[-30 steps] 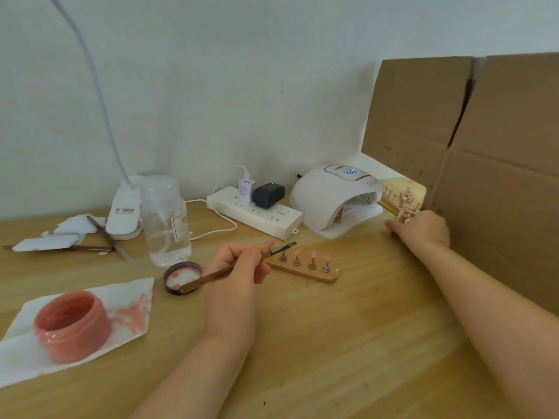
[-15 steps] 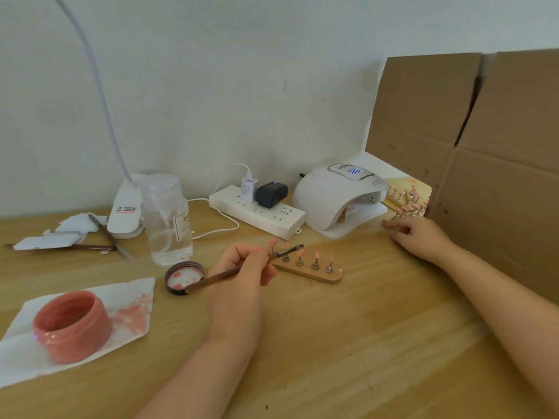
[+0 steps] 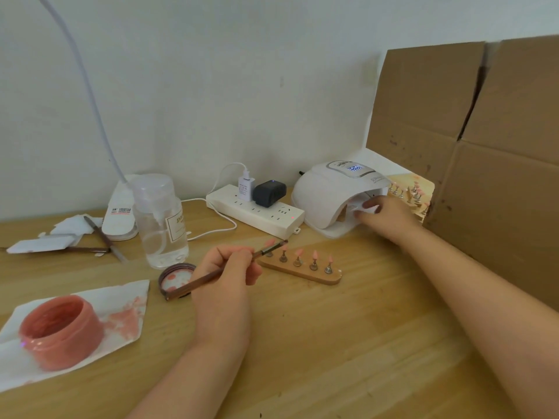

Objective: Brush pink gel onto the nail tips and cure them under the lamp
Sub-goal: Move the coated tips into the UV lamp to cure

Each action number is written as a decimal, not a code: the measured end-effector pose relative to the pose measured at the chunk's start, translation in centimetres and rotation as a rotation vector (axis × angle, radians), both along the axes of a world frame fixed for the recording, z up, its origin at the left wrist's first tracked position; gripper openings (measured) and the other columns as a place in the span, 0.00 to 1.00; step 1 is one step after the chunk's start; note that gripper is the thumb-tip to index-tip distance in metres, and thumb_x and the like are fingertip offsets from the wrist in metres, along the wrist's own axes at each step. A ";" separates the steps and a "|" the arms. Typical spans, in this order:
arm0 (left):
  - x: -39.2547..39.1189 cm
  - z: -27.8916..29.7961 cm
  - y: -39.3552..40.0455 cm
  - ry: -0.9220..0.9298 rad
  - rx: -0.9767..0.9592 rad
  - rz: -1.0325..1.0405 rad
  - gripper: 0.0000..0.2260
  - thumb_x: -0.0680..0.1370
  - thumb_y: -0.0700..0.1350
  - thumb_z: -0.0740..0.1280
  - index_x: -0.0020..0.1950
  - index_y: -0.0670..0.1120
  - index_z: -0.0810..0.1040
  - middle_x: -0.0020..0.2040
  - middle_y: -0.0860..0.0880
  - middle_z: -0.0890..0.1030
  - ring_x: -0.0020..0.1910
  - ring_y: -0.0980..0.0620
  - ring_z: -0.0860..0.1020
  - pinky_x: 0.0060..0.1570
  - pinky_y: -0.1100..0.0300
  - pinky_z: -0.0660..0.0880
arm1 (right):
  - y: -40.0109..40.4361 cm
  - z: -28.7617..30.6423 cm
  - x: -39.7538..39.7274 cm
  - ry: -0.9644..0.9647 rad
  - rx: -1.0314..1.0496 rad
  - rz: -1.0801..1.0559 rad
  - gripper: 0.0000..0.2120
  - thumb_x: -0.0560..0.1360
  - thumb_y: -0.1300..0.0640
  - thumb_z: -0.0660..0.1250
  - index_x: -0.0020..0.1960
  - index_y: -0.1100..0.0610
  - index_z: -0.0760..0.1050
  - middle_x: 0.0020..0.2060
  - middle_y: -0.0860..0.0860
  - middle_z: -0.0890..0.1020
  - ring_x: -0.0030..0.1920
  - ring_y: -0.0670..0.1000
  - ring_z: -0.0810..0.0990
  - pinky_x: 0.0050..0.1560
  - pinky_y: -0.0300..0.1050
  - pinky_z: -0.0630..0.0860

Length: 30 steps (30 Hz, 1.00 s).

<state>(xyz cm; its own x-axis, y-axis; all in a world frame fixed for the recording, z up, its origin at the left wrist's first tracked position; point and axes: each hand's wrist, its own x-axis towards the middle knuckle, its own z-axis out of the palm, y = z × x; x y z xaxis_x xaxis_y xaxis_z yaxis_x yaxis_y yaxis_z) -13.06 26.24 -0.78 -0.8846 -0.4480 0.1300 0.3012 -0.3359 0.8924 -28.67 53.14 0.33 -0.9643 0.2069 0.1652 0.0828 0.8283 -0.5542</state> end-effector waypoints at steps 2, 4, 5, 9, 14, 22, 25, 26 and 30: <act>0.0 0.0 0.1 -0.001 -0.017 0.009 0.14 0.75 0.33 0.65 0.31 0.46 0.77 0.26 0.50 0.76 0.32 0.51 0.73 0.40 0.56 0.70 | -2.1 0.1 0.1 0.003 -0.003 0.097 0.18 0.68 0.40 0.70 0.50 0.51 0.76 0.45 0.48 0.77 0.45 0.49 0.75 0.42 0.45 0.71; 0.0 0.0 0.1 -0.003 -0.027 0.010 0.14 0.75 0.33 0.65 0.31 0.46 0.77 0.26 0.50 0.76 0.32 0.50 0.73 0.40 0.56 0.70 | -3.3 0.2 0.1 0.007 -0.011 0.113 0.14 0.67 0.43 0.72 0.42 0.53 0.76 0.41 0.51 0.79 0.40 0.48 0.76 0.37 0.45 0.72; 0.0 0.0 0.1 -0.002 -0.029 0.003 0.15 0.75 0.33 0.65 0.30 0.47 0.77 0.26 0.50 0.76 0.32 0.50 0.72 0.40 0.56 0.70 | -3.5 0.0 0.1 0.029 0.003 0.107 0.15 0.67 0.46 0.73 0.40 0.57 0.77 0.41 0.55 0.80 0.40 0.50 0.78 0.38 0.47 0.73; 0.1 0.0 0.1 -0.005 -0.069 -0.009 0.16 0.75 0.34 0.65 0.29 0.49 0.78 0.25 0.51 0.76 0.30 0.54 0.73 0.37 0.59 0.70 | -4.5 -0.5 0.1 0.083 0.081 0.035 0.14 0.69 0.54 0.70 0.39 0.67 0.77 0.39 0.60 0.81 0.44 0.59 0.79 0.41 0.48 0.74; 0.2 0.0 0.1 0.000 -0.070 -0.005 0.11 0.75 0.34 0.65 0.33 0.44 0.77 0.26 0.50 0.76 0.29 0.56 0.73 0.36 0.59 0.70 | -4.1 -0.5 0.6 0.132 0.133 -0.085 0.18 0.68 0.57 0.68 0.26 0.56 0.61 0.22 0.51 0.63 0.29 0.54 0.63 0.25 0.42 0.57; 0.1 -0.1 0.1 -0.003 -0.080 0.005 0.12 0.75 0.35 0.65 0.33 0.45 0.77 0.25 0.51 0.76 0.27 0.57 0.72 0.35 0.60 0.69 | 0.9 -0.7 3.8 0.222 0.151 -0.252 0.13 0.66 0.53 0.71 0.30 0.61 0.75 0.29 0.62 0.77 0.35 0.61 0.73 0.35 0.46 0.68; 0.2 -0.1 0.1 -0.016 -0.082 0.006 0.12 0.75 0.35 0.65 0.33 0.45 0.77 0.25 0.52 0.76 0.27 0.58 0.73 0.36 0.60 0.69 | 3.1 -0.5 5.0 0.198 0.211 -0.296 0.13 0.68 0.50 0.71 0.29 0.57 0.76 0.28 0.58 0.77 0.36 0.61 0.75 0.34 0.44 0.68; 0.2 -0.1 0.1 -0.021 -0.089 -0.001 0.12 0.75 0.36 0.65 0.33 0.46 0.77 0.25 0.52 0.76 0.28 0.58 0.73 0.36 0.60 0.69 | 3.6 -0.4 5.3 0.194 0.216 -0.307 0.15 0.69 0.49 0.69 0.28 0.57 0.76 0.24 0.55 0.76 0.32 0.60 0.75 0.31 0.43 0.66; 0.4 0.1 0.2 -0.036 -0.116 -0.007 0.11 0.75 0.37 0.66 0.33 0.45 0.76 0.26 0.52 0.77 0.28 0.58 0.73 0.38 0.60 0.71 | 4.1 -0.2 4.4 0.128 0.166 -0.341 0.19 0.73 0.47 0.66 0.33 0.61 0.80 0.28 0.55 0.80 0.32 0.54 0.77 0.28 0.43 0.68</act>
<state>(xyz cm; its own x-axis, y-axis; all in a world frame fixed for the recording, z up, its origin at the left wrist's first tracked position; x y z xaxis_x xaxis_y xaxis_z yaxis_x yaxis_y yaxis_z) -12.70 26.41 -0.70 -0.8925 -0.4259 0.1484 0.2660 -0.2315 0.9358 -24.24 57.22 0.12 -0.8146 0.4720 0.3372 0.3074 0.8442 -0.4390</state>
